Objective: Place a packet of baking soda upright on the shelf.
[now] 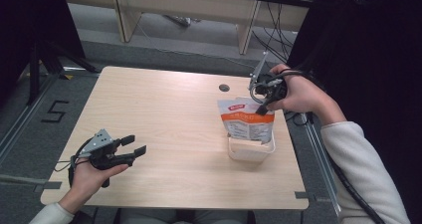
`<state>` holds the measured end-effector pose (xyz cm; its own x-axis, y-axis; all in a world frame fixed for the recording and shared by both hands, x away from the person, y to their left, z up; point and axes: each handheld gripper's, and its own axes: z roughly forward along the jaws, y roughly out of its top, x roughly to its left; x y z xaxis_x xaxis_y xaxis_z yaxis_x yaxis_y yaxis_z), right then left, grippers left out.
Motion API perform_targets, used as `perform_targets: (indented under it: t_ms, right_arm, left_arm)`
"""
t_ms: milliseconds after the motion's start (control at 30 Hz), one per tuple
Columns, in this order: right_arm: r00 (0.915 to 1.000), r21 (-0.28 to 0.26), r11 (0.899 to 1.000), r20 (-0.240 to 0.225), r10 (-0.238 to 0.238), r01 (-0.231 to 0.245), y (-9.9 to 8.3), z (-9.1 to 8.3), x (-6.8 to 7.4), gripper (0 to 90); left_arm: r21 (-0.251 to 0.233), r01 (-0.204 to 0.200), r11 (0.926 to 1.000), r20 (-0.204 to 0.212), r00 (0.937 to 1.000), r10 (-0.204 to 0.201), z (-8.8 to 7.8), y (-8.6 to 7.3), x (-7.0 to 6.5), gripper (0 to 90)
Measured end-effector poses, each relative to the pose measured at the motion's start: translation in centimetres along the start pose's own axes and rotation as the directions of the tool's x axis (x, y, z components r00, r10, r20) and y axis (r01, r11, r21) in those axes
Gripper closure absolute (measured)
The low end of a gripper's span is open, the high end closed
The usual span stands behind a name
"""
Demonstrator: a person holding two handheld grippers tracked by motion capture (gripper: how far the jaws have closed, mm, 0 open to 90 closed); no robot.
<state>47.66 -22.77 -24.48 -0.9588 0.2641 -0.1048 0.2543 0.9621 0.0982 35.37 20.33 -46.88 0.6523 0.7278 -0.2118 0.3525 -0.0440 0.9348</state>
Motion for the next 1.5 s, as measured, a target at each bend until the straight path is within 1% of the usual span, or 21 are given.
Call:
perform_targets:
  t_ms: [33,67,100,133,267,300,400,433,467,500,567,600,700,800,900,1233,1300,1367,1433,1467,1500]
  right_arm:
    - [1.0,0.002,1.0,-0.006,-0.004,0.004,-0.1,0.1,0.0,90.0]
    - [0.9996,-0.001,1.0,-0.003,-0.028,0.028,-0.2,0.3,-0.2,90.0]
    - [1.0,0.014,1.0,-0.006,0.0,0.001,-0.2,0.4,-0.1,90.0]
    - [0.9999,0.015,1.0,-0.01,-0.006,0.007,-0.2,0.5,-0.1,90.0]
    - [0.9997,0.037,0.999,-0.015,-0.022,0.022,-0.3,1.0,-0.3,90.0]
    - [0.9999,0.04,0.999,-0.014,-0.009,0.01,-0.4,1.0,-0.2,90.0]
    - [0.9999,0.045,0.999,-0.009,-0.013,0.013,-0.4,1.1,-0.2,90.0]
    - [0.9998,0.049,0.999,0.006,-0.02,0.019,-0.5,1.2,-0.3,90.0]
    - [1.0,0.056,0.998,0.008,-0.001,0.0,-0.6,1.1,-0.2,90.0]
    - [0.9998,0.055,0.998,0.006,-0.017,0.016,-0.6,1.2,-0.3,90.0]
    - [1.0,0.065,0.998,-0.004,-0.002,0.002,-0.6,1.2,-0.2,90.0]
    - [0.9998,0.061,0.998,0.001,-0.022,0.022,-0.7,1.4,-0.4,90.0]
    - [0.9997,0.069,0.997,-0.002,-0.023,0.023,-0.8,1.5,-0.4,90.0]
    - [0.9999,0.085,0.996,-0.008,-0.01,0.01,-0.6,1.6,-0.3,90.0]
    - [0.9997,0.089,0.996,-0.002,-0.024,0.024,-0.6,1.7,-0.4,90.0]
    - [0.9998,0.101,0.995,0.01,-0.016,0.015,-0.6,2.0,-0.5,90.0]
    - [0.9998,0.109,0.994,0.014,-0.017,0.015,-0.6,2.0,-0.5,90.0]
    - [0.9997,0.114,0.993,-0.003,-0.024,0.024,-0.5,2.1,-0.6,90.0]
    - [0.9996,0.109,0.994,0.003,-0.03,0.029,-0.5,2.1,-0.6,90.0]
    - [0.9996,0.112,0.993,-0.004,-0.029,0.029,-0.4,2.1,-0.6,90.0]
    - [1.0,0.117,0.993,-0.003,0.002,-0.002,-0.3,1.9,-0.4,90.0]
  left_arm:
    - [0.001,0.002,1.0,-0.004,1.0,-0.002,0.0,0.0,0.0,34.9]
    - [0.003,0.003,1.0,-0.004,1.0,-0.003,0.0,0.0,0.0,34.9]
    - [0.004,0.002,1.0,-0.004,1.0,-0.002,0.0,0.0,0.0,34.9]
    - [0.003,0.014,0.9999,-0.005,0.9999,-0.014,0.0,0.0,-0.1,34.9]
    - [0.0,0.016,0.9999,-0.006,0.9999,-0.016,0.0,0.0,-0.1,34.9]
    - [0.002,0.001,1.0,-0.004,1.0,-0.001,0.0,0.0,0.0,34.9]
    - [0.003,0.003,1.0,-0.001,1.0,-0.003,0.0,0.0,0.0,34.9]
    - [0.002,0.013,0.9999,-0.003,0.9999,-0.013,0.0,0.0,-0.1,34.9]
    - [0.002,0.013,0.9999,-0.004,0.9999,-0.013,0.0,0.0,-0.1,34.9]
    - [0.002,0.013,0.9999,-0.004,0.9999,-0.013,0.0,0.0,-0.1,34.9]
    - [0.003,0.012,0.9999,-0.003,0.9999,-0.012,0.0,0.0,-0.1,35.0]
    - [-0.001,0.012,0.9999,0.001,0.9999,-0.012,0.1,-0.1,0.0,35.0]
    - [0.0,0.012,0.9999,0.003,0.9999,-0.012,0.1,-0.1,0.0,34.9]
    - [0.002,0.013,0.9999,-0.002,0.9999,-0.013,0.1,0.0,-0.1,35.0]
    - [0.001,0.013,0.9999,-0.004,0.9999,-0.013,0.0,0.0,-0.1,35.0]
    - [-0.001,0.015,0.9999,-0.001,0.9999,-0.015,0.1,0.0,-0.1,35.1]
    - [0.001,-0.001,1.0,-0.001,1.0,0.001,0.0,0.1,-0.1,35.1]
    - [0.0,0.009,1.0,-0.004,0.9999,-0.009,0.0,0.0,-0.2,35.1]
    - [0.001,0.014,0.9999,0.0,0.9999,-0.014,0.2,0.0,-0.2,35.2]
    - [0.002,0.002,1.0,0.011,0.9999,-0.002,0.3,0.1,-0.2,35.2]
    - [0.003,-0.001,1.0,0.006,1.0,0.001,0.4,0.1,-0.4,35.2]
